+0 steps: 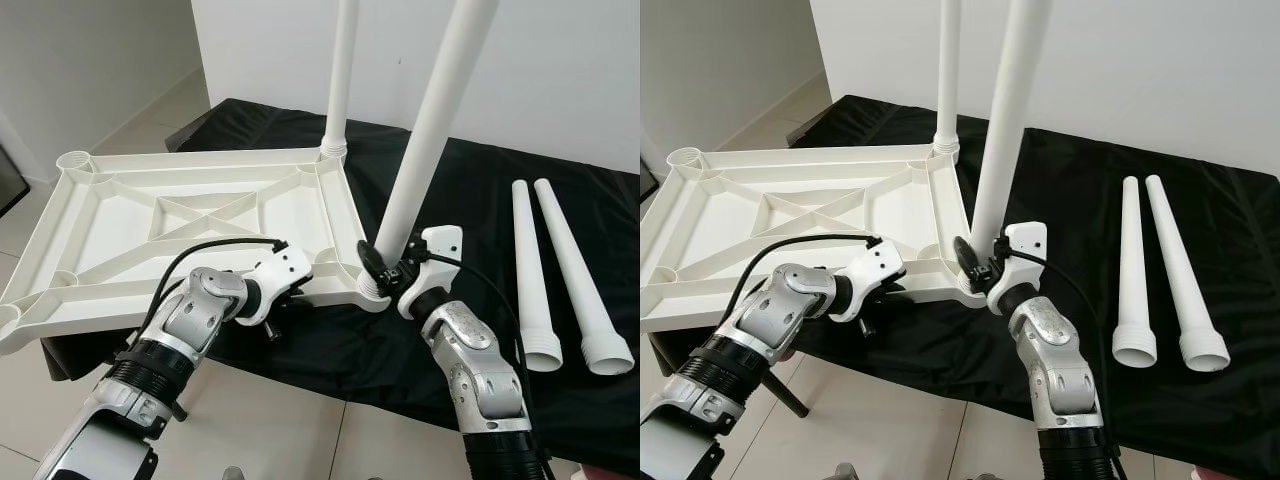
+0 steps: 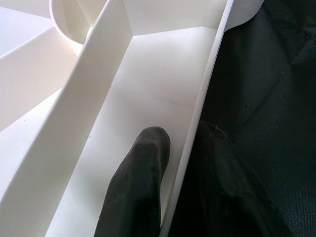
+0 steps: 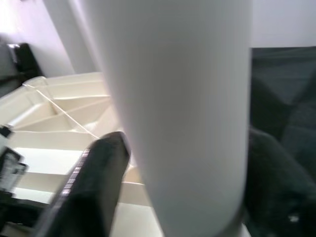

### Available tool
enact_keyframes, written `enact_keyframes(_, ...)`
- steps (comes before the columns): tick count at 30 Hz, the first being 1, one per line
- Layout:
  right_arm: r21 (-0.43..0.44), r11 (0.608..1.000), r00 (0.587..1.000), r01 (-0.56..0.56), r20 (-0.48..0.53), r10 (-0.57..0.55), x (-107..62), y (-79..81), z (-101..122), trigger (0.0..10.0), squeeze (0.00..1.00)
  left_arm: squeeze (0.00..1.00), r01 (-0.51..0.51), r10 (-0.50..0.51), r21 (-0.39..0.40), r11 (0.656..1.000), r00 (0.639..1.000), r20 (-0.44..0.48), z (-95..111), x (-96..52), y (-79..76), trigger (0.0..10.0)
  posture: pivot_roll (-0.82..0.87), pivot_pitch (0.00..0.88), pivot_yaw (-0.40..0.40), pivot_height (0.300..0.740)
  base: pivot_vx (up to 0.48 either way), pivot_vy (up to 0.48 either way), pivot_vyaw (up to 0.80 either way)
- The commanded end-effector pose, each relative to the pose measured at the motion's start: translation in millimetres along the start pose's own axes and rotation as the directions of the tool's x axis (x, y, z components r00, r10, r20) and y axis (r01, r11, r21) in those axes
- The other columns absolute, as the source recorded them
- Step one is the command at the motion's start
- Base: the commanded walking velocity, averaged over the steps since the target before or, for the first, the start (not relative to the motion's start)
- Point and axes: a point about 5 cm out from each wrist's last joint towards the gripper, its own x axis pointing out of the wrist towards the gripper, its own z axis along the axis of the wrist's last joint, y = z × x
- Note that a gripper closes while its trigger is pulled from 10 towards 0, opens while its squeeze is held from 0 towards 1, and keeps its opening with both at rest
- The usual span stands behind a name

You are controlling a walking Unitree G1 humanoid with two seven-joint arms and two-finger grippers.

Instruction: Building children table

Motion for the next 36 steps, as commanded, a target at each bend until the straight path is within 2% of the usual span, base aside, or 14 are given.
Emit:
enact_keyframes(1, 0.002, 0.990, 0.988, -0.141, 0.066, 0.141, 7.8, 21.3, 14, 10.0, 1.00, 0.00, -0.036, 0.036, -0.002, 0.999, 0.999, -0.024, -2, 4.9, -1.0, 10.0, -0.07, 0.009, -0.018, 0.740, 0.000, 0.000, 0.00)
enact_keyframes(2, -0.005, 0.988, 0.986, -0.151, 0.064, 0.151, 9.3, 15.8, 13, 10.0, 1.00, 0.00, -0.035, 0.035, -0.002, 0.999, 0.999, -0.022, -2, 4.9, -0.8, 10.0, -0.07, 0.005, -0.019, 0.740, 0.000, 0.000, 0.00)
enact_keyframes(8, -0.007, 0.981, 0.979, -0.193, 0.065, 0.193, 12.5, 7.5, 15, 10.0, 1.00, 0.00, -0.036, 0.036, -0.001, 0.999, 0.999, -0.019, 0, 4.7, -0.5, 10.0, -0.06, 0.002, -0.019, 0.740, 0.000, 0.000, 0.00)
enact_keyframes(13, -0.044, 0.964, 0.963, -0.262, 0.059, 0.264, 19.4, -15.4, 15, 10.0, 1.00, 0.00, -0.040, 0.040, 0.001, 0.999, 0.999, -0.019, 0, 4.4, 0.9, 10.0, -0.06, 0.000, -0.017, 0.740, 0.000, 0.000, 0.00)
enact_keyframes(14, -0.055, 0.956, 0.956, -0.290, 0.040, 0.292, 21.5, -22.3, 13, 10.0, 1.00, 0.00, -0.041, 0.041, 0.002, 0.999, 0.999, -0.019, 0, 4.2, 1.5, 10.0, -0.06, 0.000, -0.017, 0.740, 0.000, 0.000, 0.00)
enact_keyframes(20, -0.063, 0.933, 0.935, -0.354, -0.014, 0.353, 26.3, -37.2, 6, 10.0, 1.00, 0.00, -0.044, 0.044, 0.005, 0.999, 0.999, -0.018, 1, 3.7, 2.4, 10.0, -0.06, 0.000, -0.015, 0.740, 0.000, 0.000, 0.00)
enact_keyframes(22, -0.049, 0.914, 0.915, -0.403, -0.050, 0.401, 30.4, -47.9, 1, 10.0, 1.00, 0.00, -0.046, 0.046, 0.006, 0.999, 0.999, -0.018, 1, 3.2, 2.9, 10.0, -0.05, 0.000, -0.015, 0.740, 0.000, 0.000, 0.00)
enact_keyframes(30, -0.074, 0.872, 0.874, -0.484, -0.085, 0.478, 36.7, -56.9, 0, 10.0, 1.00, 0.00, -0.048, 0.048, 0.004, 0.999, 0.999, -0.020, 0, 2.3, 3.5, 10.0, -0.05, 0.000, -0.012, 0.740, 0.000, 0.000, 0.00)
enact_keyframes(31, -0.073, 0.863, 0.865, -0.501, -0.089, 0.494, 37.6, -58.5, 0, 10.0, 0.04, 0.00, -0.048, 0.048, 0.004, 0.999, 0.999, -0.020, 0, 2.2, 3.7, 10.0, -0.05, 0.000, -0.010, 0.740, 0.000, 0.000, 0.00)
enact_keyframes(33, -0.076, 0.857, 0.859, -0.510, -0.092, 0.503, 38.2, -59.8, 0, 10.0, 0.00, 0.00, -0.048, 0.048, 0.004, 0.999, 0.999, -0.021, 0, 2.1, 3.9, 10.0, -0.05, 0.000, -0.010, 0.740, 0.000, 0.000, 0.00)
enact_keyframes(35, -0.075, 0.829, 0.830, -0.555, -0.118, 0.545, 38.8, -64.6, -1, 10.0, 0.00, 0.00, -0.048, 0.049, 0.006, 0.999, 0.999, -0.022, 1, 1.7, 4.7, 10.0, -0.05, 0.000, -0.008, 0.740, 0.000, 0.000, 0.00)
enact_keyframes(36, -0.075, 0.829, 0.830, -0.555, -0.118, 0.545, 38.8, -64.6, -1, 10.0, 0.00, 0.00, -0.048, 0.049, 0.006, 0.999, 0.999, -0.022, 1, 1.7, 4.7, 10.0, -0.05, 0.000, -0.008, 0.740, 0.000, 0.000, 0.00)
